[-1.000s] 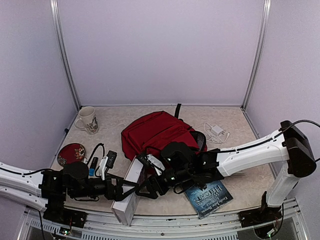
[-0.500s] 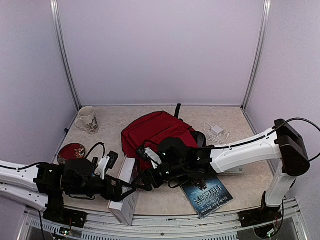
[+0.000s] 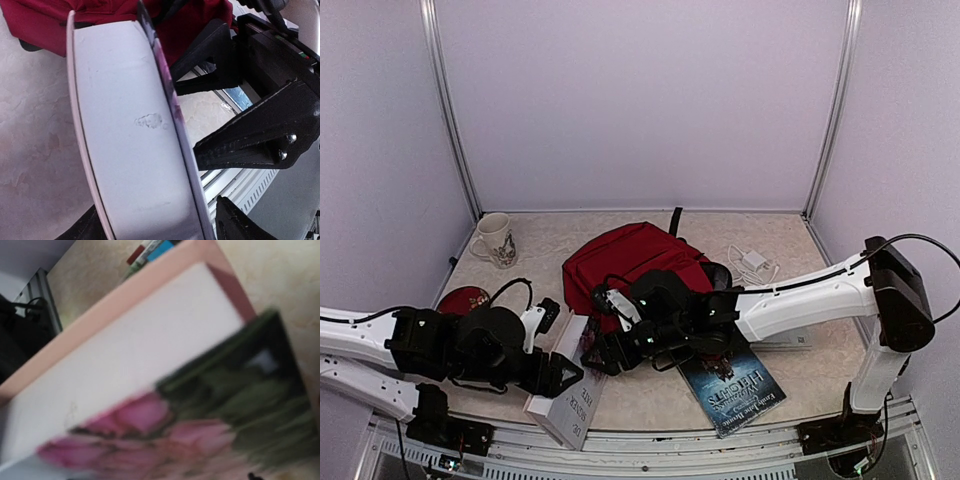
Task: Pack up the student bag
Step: Pick up the book at the corner of the board.
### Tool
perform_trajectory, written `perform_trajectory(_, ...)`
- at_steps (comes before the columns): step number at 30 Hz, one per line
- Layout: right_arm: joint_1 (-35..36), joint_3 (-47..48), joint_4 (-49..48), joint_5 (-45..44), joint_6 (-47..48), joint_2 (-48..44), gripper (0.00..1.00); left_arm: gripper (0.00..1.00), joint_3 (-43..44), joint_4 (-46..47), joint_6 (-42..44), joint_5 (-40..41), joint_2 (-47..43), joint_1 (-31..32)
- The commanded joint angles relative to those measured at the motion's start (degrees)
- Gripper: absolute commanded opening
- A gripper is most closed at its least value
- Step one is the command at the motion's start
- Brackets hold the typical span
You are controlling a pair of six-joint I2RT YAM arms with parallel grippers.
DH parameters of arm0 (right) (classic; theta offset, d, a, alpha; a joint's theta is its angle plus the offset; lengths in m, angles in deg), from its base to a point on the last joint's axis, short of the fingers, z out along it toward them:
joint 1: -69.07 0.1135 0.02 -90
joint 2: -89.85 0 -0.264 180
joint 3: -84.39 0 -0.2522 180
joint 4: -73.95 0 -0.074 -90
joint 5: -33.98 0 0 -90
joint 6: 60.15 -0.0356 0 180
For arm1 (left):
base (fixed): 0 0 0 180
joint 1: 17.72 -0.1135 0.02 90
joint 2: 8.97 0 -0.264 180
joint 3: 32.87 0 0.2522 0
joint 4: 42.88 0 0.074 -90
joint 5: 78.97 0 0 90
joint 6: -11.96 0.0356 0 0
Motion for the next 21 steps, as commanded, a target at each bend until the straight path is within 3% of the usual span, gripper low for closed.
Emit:
perform_trajectory(1,-0.7,1.2,2.9,-3.5,0.9,-1.3,0.73,0.64,1.8,-4.8,1.0,2.7,-1.0,0.2)
perform_trajectory(3,-0.8,0.5,3.3,-4.1,1.0,-2.4,0.73,0.59,1.3,-4.0,1.2,2.8,-2.3,0.0)
perform_trajectory(8,-1.6,-2.5,3.9,-5.3,0.5,-5.7,0.74,0.34,-1.4,-2.1,1.1,1.3,-5.9,-1.8)
perform_trajectory(14,-2.6,-5.1,4.1,-5.9,0.6,-10.4,0.75,0.21,-1.9,-0.1,2.3,0.5,-8.8,-2.9)
perform_trajectory(21,-5.5,-9.8,2.8,-1.9,3.7,-19.6,0.79,0.14,4.7,1.4,10.0,2.3,-8.9,-1.7)
